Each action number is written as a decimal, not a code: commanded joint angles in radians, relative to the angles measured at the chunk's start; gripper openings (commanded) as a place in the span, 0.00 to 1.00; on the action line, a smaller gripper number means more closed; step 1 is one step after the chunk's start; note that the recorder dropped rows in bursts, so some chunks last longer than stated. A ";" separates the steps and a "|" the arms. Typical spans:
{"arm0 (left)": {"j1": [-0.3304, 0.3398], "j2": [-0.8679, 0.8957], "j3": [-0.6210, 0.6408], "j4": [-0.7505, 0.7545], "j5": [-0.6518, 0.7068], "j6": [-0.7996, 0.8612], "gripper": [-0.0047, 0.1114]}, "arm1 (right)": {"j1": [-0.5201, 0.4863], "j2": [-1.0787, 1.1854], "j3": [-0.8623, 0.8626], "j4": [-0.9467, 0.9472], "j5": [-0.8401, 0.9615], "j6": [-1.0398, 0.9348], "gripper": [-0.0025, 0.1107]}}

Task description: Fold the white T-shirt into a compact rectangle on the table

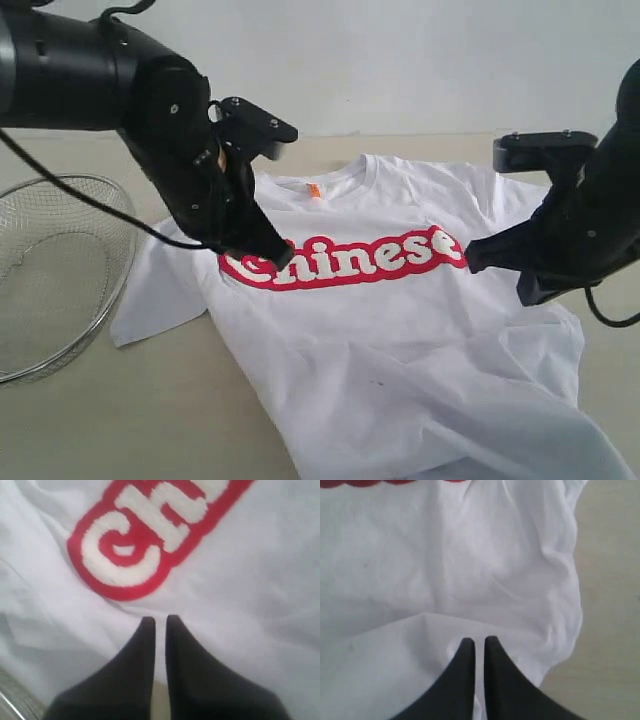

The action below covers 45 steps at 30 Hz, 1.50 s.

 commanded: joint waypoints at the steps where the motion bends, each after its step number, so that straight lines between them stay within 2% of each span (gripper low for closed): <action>1: 0.064 0.093 -0.153 0.050 -0.011 -0.004 0.08 | -0.001 0.055 -0.003 0.077 -0.068 -0.060 0.02; 9: 0.206 0.269 -0.454 0.064 0.071 0.027 0.08 | -0.001 0.068 -0.003 0.270 -0.096 -0.186 0.02; 14: 0.232 0.364 -0.569 0.021 0.149 0.120 0.08 | -0.001 0.068 -0.003 0.328 -0.101 -0.238 0.02; 39: 0.232 0.552 -0.637 0.052 0.121 0.176 0.08 | -0.001 0.068 -0.003 0.349 -0.118 -0.255 0.02; 45: 0.261 0.581 -0.641 0.052 0.127 0.172 0.08 | -0.001 0.068 -0.003 0.358 -0.122 -0.265 0.02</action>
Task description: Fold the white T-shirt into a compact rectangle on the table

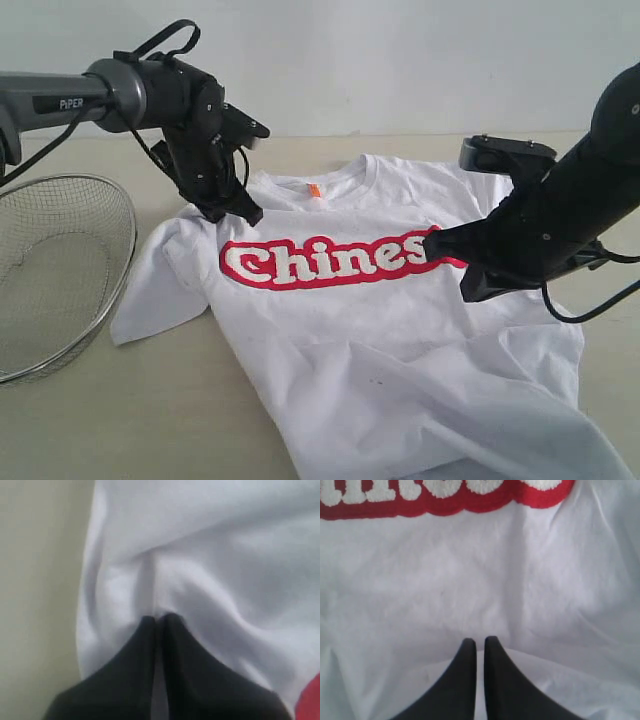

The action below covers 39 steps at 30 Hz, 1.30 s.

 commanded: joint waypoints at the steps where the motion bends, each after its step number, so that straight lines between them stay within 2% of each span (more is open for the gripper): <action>1: 0.030 0.034 -0.011 0.002 0.007 -0.004 0.08 | -0.001 -0.005 -0.003 0.008 -0.014 -0.013 0.02; 11: 0.070 0.080 -0.113 0.011 0.041 -0.004 0.08 | -0.001 -0.005 -0.003 0.018 -0.039 -0.019 0.02; 17: 0.072 0.116 -0.257 0.018 0.103 -0.004 0.08 | -0.001 -0.005 -0.003 0.018 -0.055 -0.023 0.02; 21: 0.076 0.142 -0.346 0.007 0.161 -0.004 0.08 | -0.010 0.004 -0.007 0.014 -0.176 -0.023 0.02; 23: 0.076 0.135 -0.372 -0.078 0.179 0.004 0.08 | -0.041 0.030 -0.034 0.014 -0.202 -0.013 0.02; 28: 0.071 0.107 -0.445 -0.504 0.287 0.147 0.08 | -0.200 0.192 -0.238 0.017 -0.102 0.005 0.02; 30: 0.053 0.102 -0.445 -0.644 0.341 0.210 0.08 | -0.252 0.252 -0.329 0.021 -0.047 0.008 0.02; 32: 0.028 0.102 -0.445 -0.666 0.349 0.214 0.08 | -0.287 0.297 -0.400 0.021 -0.009 0.008 0.02; 35: -0.039 0.100 -0.414 -0.581 0.349 0.207 0.08 | -0.334 0.374 -0.521 0.024 0.043 0.042 0.02; 39: -0.122 0.098 -0.347 -0.446 0.349 0.162 0.08 | -0.340 0.456 -0.646 -0.002 0.092 0.038 0.02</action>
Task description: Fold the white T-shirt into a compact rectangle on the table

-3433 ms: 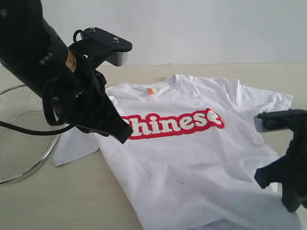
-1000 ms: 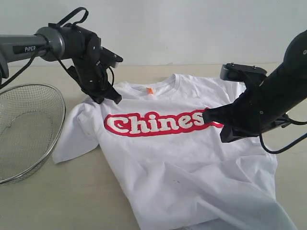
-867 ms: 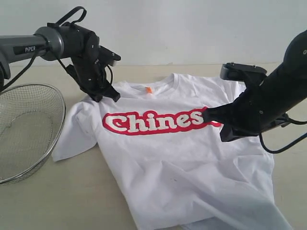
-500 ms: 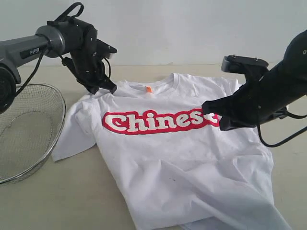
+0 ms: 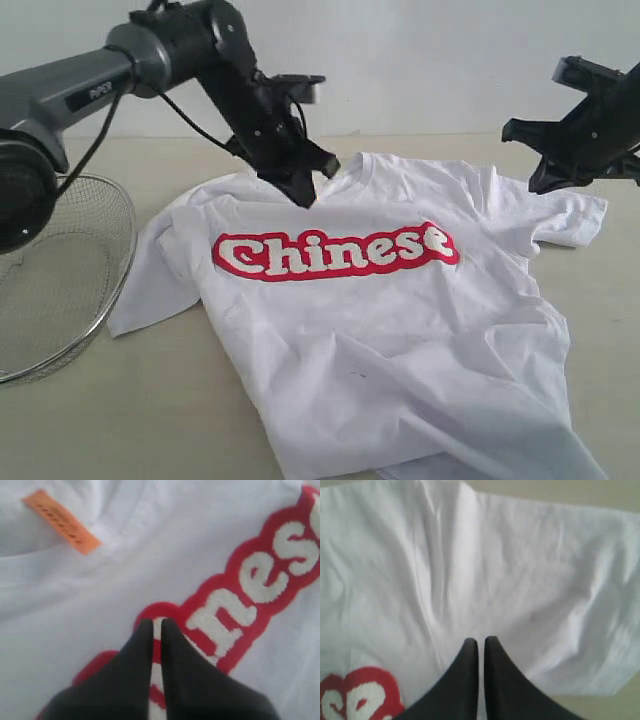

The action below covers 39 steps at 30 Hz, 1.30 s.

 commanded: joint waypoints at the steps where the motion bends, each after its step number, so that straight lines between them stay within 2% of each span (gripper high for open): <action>1: -0.087 -0.010 0.068 0.120 0.012 -0.053 0.08 | -0.010 0.078 -0.120 -0.017 0.058 0.010 0.02; 4: -0.111 -0.011 0.122 0.118 0.012 -0.060 0.08 | -0.010 0.113 -0.161 -0.043 0.061 0.014 0.02; 10: -0.116 -0.031 0.230 0.047 0.012 -0.056 0.08 | -0.010 0.184 -0.202 -0.066 0.084 0.016 0.02; 16: -0.123 -0.118 0.361 0.039 0.012 -0.036 0.08 | -0.010 0.233 -0.204 -0.081 0.081 0.011 0.02; 21: -0.123 -0.198 0.513 0.017 0.012 -0.018 0.08 | -0.010 0.302 -0.292 -0.129 0.129 0.029 0.02; 26: -0.123 -0.239 0.590 0.010 0.012 -0.019 0.08 | -0.010 0.343 -0.374 -0.190 0.138 0.079 0.02; 33: -0.123 -0.318 0.714 -0.008 -0.012 -0.019 0.08 | -0.010 0.345 -0.451 -0.304 0.200 0.171 0.02; 36: -0.123 -0.368 0.790 -0.028 -0.053 -0.019 0.08 | -0.010 0.315 -0.460 -0.292 0.208 0.230 0.02; 39: -0.123 -0.420 0.843 -0.035 -0.090 -0.019 0.08 | -0.010 0.211 -0.398 -0.200 0.180 0.185 0.02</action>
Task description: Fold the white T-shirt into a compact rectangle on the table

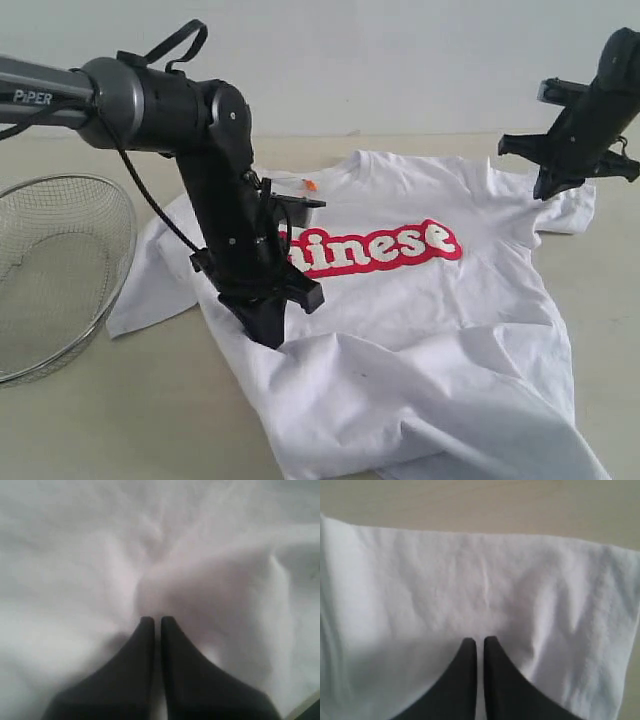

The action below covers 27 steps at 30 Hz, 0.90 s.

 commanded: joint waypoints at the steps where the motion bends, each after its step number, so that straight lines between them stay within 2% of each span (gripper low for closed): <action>1: -0.005 -0.068 0.052 -0.019 -0.042 0.006 0.08 | -0.003 -0.146 0.074 0.101 -0.028 -0.060 0.02; 6: -0.005 -0.122 0.059 -0.038 -0.055 0.032 0.08 | -0.001 -0.334 0.322 0.234 -0.039 -0.137 0.02; 11: -0.005 -0.151 0.059 -0.135 -0.047 0.114 0.08 | -0.001 -0.524 0.622 0.303 -0.138 -0.215 0.02; 17: -0.021 -0.205 0.080 -0.158 -0.036 0.142 0.08 | 0.030 -0.834 0.937 0.563 -0.142 -0.429 0.02; 20: -0.042 -0.233 0.108 -0.156 -0.045 0.142 0.08 | 0.128 -0.988 1.063 0.588 -0.152 -0.440 0.02; 27: -0.098 -0.313 0.229 -0.166 -0.086 0.127 0.08 | 0.447 -1.237 1.336 0.588 -0.268 -0.358 0.02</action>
